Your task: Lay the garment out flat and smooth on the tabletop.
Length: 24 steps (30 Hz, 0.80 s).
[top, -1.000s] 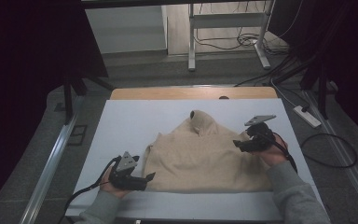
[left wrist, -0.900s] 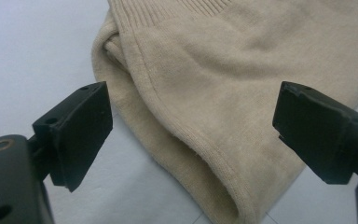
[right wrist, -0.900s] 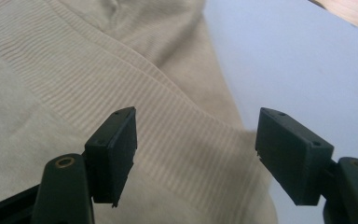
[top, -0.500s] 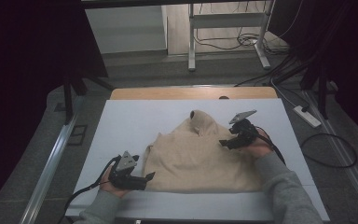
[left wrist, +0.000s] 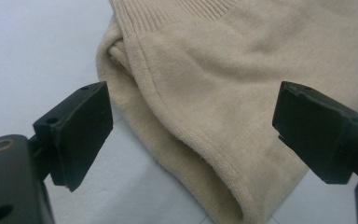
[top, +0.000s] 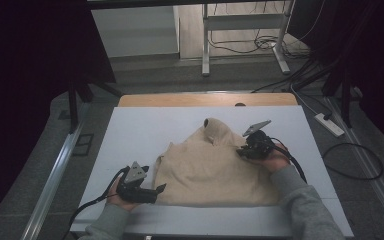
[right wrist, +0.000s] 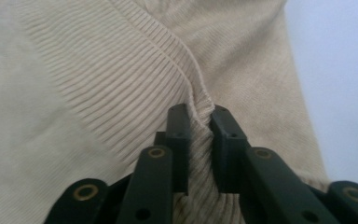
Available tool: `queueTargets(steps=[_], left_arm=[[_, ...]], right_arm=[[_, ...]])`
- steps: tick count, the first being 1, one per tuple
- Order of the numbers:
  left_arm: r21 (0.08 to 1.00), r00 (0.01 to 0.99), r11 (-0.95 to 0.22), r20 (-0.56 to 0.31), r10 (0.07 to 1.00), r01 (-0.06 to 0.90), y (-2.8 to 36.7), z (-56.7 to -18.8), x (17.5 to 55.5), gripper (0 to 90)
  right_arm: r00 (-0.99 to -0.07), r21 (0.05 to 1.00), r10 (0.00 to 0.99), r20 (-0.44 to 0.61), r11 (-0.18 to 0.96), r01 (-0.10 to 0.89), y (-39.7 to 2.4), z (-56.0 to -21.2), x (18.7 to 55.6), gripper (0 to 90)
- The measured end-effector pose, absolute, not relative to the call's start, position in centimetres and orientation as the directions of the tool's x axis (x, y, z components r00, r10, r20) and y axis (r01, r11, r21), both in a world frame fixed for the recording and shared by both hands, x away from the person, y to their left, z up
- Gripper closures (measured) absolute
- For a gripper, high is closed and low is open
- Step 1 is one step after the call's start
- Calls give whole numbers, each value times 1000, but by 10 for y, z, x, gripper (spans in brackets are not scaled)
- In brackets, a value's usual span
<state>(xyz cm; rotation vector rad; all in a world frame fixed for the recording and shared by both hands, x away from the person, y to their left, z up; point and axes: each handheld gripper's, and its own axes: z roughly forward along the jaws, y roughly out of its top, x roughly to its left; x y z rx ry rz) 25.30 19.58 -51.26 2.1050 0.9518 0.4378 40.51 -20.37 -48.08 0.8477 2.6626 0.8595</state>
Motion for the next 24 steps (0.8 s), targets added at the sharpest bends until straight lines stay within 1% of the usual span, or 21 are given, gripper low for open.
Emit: queueTargets(steps=[2, 5, 8, 11, 14, 24], left_arm=[[767, 662, -423, -2, 750, 483, 196, -512, 253, 121], [767, 662, -424, -1, 750, 482, 197, -512, 253, 122], [769, 661, -421, -2, 751, 481, 197, -512, 253, 122], [775, 656, -414, -1, 755, 478, 198, -510, 253, 122], [780, 654, -409, -2, 756, 474, 199, -509, 253, 122], [783, 653, -402, -8, 757, 475, 200, -509, 255, 121]], right_arm=[[-809, 600, 586, -50, 665, 445, -205, -474, 396, 805], [-813, 611, 581, -37, 657, 441, -209, -469, 387, 809], [-814, 644, 580, -9, 627, 440, -213, -464, 370, 811], [-827, 652, 562, -15, 633, 418, -212, -464, 360, 810], [-837, 668, 547, 10, 619, 413, -212, -461, 346, 811], [-854, 662, 518, 42, 626, 412, -210, -459, 320, 810]])
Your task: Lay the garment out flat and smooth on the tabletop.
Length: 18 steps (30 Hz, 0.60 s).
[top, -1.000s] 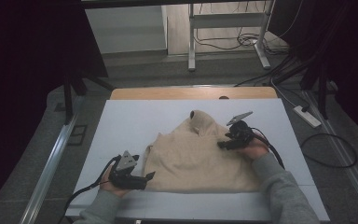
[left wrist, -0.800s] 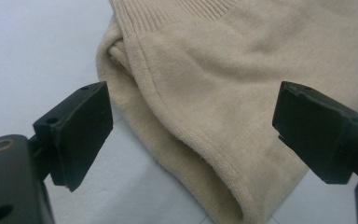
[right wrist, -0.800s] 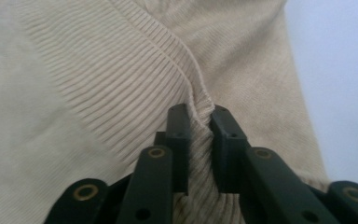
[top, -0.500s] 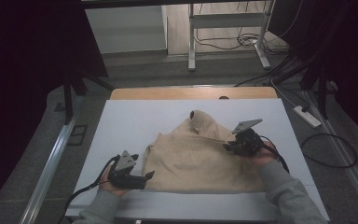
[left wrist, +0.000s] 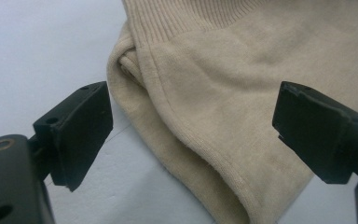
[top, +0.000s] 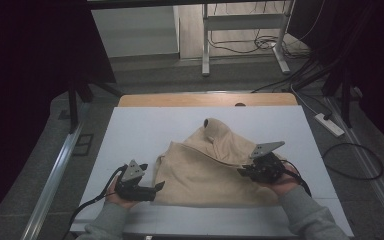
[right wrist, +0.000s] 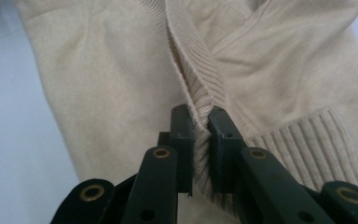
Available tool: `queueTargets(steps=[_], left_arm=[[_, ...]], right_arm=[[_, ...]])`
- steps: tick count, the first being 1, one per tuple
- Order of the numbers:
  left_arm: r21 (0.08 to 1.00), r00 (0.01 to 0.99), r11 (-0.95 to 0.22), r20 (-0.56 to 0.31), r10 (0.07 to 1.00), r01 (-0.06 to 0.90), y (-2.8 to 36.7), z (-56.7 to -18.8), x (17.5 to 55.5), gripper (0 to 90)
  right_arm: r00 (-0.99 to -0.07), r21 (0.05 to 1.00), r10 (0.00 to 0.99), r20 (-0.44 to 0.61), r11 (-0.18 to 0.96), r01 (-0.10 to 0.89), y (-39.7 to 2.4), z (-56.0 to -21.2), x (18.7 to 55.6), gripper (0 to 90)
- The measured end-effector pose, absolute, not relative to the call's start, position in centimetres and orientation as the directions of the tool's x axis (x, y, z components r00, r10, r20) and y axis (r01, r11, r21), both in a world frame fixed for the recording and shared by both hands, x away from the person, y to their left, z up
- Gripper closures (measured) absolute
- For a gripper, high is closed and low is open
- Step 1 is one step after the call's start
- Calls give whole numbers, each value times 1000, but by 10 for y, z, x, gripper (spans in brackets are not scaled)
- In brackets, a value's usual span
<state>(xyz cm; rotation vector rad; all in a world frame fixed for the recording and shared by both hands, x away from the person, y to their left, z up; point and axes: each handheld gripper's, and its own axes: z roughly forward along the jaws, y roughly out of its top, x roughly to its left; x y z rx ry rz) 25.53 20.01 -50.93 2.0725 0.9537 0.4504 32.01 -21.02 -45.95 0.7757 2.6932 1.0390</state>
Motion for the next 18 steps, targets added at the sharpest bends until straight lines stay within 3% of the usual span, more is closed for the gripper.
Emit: queueTargets(steps=[18], left_arm=[[796, 636, -385, -1, 771, 468, 205, -506, 254, 119]], right_arm=[[-877, 604, 452, 162, 658, 451, -226, -490, 234, 811]])
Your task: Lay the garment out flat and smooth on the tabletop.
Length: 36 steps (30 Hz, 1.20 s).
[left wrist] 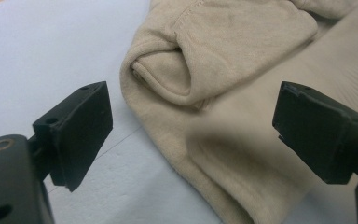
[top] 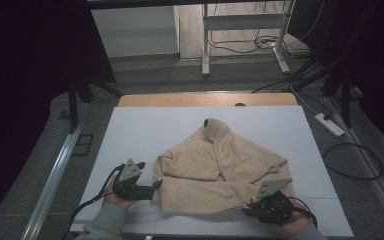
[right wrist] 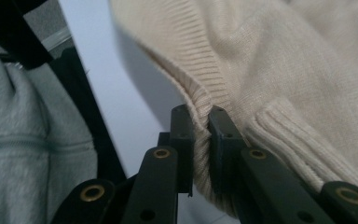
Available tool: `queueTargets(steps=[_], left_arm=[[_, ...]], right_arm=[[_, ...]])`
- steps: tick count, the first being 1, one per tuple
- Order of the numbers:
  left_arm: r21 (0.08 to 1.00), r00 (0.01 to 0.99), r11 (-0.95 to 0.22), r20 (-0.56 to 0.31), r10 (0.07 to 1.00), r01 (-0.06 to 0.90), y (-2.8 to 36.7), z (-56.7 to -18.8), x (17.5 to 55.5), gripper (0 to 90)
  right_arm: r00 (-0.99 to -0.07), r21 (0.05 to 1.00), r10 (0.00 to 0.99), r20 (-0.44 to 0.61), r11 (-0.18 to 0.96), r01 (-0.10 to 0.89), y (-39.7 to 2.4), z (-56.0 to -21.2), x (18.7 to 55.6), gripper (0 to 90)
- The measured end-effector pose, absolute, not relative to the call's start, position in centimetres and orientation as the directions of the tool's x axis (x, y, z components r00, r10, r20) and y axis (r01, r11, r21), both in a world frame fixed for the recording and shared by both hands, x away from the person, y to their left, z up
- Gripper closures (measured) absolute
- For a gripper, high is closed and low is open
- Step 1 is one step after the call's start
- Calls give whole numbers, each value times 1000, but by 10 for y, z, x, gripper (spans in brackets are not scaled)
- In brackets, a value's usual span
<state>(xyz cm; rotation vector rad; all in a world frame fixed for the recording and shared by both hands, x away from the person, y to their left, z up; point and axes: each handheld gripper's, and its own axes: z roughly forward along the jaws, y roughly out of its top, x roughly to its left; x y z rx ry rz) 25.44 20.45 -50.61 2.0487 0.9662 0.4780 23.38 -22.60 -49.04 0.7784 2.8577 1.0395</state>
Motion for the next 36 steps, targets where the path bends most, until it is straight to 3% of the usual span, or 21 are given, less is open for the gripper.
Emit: queueTargets(steps=[11, 15, 18, 21, 27, 32, 36], left_arm=[[798, 629, -373, -10, 777, 473, 207, -506, 255, 119], [796, 629, -373, -13, 777, 477, 206, -507, 255, 120], [793, 629, -375, -12, 777, 479, 206, -508, 256, 120], [795, 628, -370, -18, 778, 481, 206, -508, 256, 120], [792, 626, -370, -19, 780, 485, 205, -509, 257, 120], [790, 628, -376, -15, 778, 484, 204, -509, 257, 120], [787, 634, -383, -13, 774, 483, 204, -510, 257, 120]], right_arm=[[-885, 575, 396, 245, 675, 462, -229, -498, 205, 798], [-890, 604, 391, 235, 659, 449, -230, -496, 205, 656], [-888, 684, 422, 180, 595, 422, -230, -478, 207, 532], [-878, 705, 456, 146, 575, 416, -227, -470, 209, 507], [-904, 715, 415, 102, 601, 356, -181, -465, 215, 458], [-941, 680, 329, 83, 671, 295, -120, -483, 234, 427], [-940, 649, 333, 79, 699, 302, -99, -495, 247, 410]])
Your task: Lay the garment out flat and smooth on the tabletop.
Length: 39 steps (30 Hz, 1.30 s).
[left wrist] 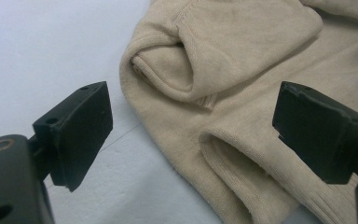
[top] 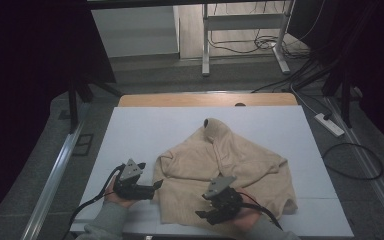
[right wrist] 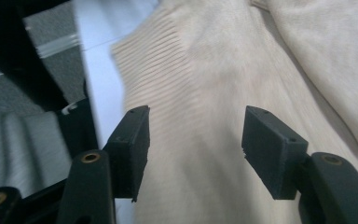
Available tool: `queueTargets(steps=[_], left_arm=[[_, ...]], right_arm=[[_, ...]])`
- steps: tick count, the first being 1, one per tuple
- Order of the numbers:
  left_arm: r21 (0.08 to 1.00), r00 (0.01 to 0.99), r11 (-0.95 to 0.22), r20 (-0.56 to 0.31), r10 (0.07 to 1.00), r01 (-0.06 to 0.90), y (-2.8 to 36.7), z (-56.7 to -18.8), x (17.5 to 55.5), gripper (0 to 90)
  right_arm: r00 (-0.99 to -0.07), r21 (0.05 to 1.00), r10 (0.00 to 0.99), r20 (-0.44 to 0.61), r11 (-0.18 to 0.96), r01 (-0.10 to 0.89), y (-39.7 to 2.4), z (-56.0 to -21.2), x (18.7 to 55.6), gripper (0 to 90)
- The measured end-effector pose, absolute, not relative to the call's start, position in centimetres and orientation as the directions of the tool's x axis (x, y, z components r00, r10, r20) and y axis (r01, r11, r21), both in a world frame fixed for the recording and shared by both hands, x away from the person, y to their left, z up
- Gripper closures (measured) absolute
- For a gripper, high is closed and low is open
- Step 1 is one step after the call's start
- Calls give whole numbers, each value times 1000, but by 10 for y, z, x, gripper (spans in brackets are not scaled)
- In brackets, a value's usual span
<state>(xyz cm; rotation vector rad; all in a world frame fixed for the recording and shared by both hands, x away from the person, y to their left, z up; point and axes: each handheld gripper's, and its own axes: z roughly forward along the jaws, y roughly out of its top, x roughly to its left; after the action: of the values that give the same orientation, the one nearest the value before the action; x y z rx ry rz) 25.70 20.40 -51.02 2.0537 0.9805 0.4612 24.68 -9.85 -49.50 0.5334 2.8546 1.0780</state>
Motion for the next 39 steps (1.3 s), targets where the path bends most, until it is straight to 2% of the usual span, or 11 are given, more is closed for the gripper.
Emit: queueTargets(steps=[4, 8, 14, 16, 19, 22, 23, 24, 25, 31, 39], left_arm=[[787, 634, -384, -12, 773, 483, 204, -511, 257, 120], [786, 633, -384, -12, 774, 484, 204, -511, 257, 120], [787, 632, -383, -11, 775, 484, 204, -510, 257, 120], [786, 631, -381, -15, 776, 486, 203, -511, 257, 120], [787, 631, -382, -13, 775, 485, 203, -511, 257, 120], [787, 632, -384, -10, 775, 483, 204, -510, 256, 120], [785, 633, -387, -8, 774, 483, 204, -511, 257, 120], [784, 634, -388, -8, 773, 484, 204, -511, 257, 120], [785, 633, -386, -10, 774, 484, 203, -511, 257, 120], [788, 630, -382, -9, 777, 482, 205, -510, 257, 120], [787, 631, -381, -13, 776, 485, 205, -510, 257, 120]], right_arm=[[-938, 640, 322, 129, 696, 327, -80, -505, 250, 411], [-966, 645, 240, 98, 723, 245, -62, -507, 234, 415], [-968, 610, 229, 100, 755, 241, -46, -524, 237, 416], [-976, 602, 211, 46, 774, 196, -42, -525, 231, 417], [-977, 591, 211, -39, 793, 147, -39, -526, 224, 498], [-969, 598, 242, -52, 785, 164, -41, -525, 227, 655], [-965, 603, 253, -63, 781, 165, -43, -525, 229, 768], [-965, 603, 253, -63, 781, 165, -43, -525, 229, 768], [-964, 609, 264, -32, 770, 191, -46, -524, 231, 811], [-963, 654, 236, 128, 710, 261, -58, -515, 232, 824], [-949, 674, 112, 296, 679, 291, -69, -503, 186, 822]])
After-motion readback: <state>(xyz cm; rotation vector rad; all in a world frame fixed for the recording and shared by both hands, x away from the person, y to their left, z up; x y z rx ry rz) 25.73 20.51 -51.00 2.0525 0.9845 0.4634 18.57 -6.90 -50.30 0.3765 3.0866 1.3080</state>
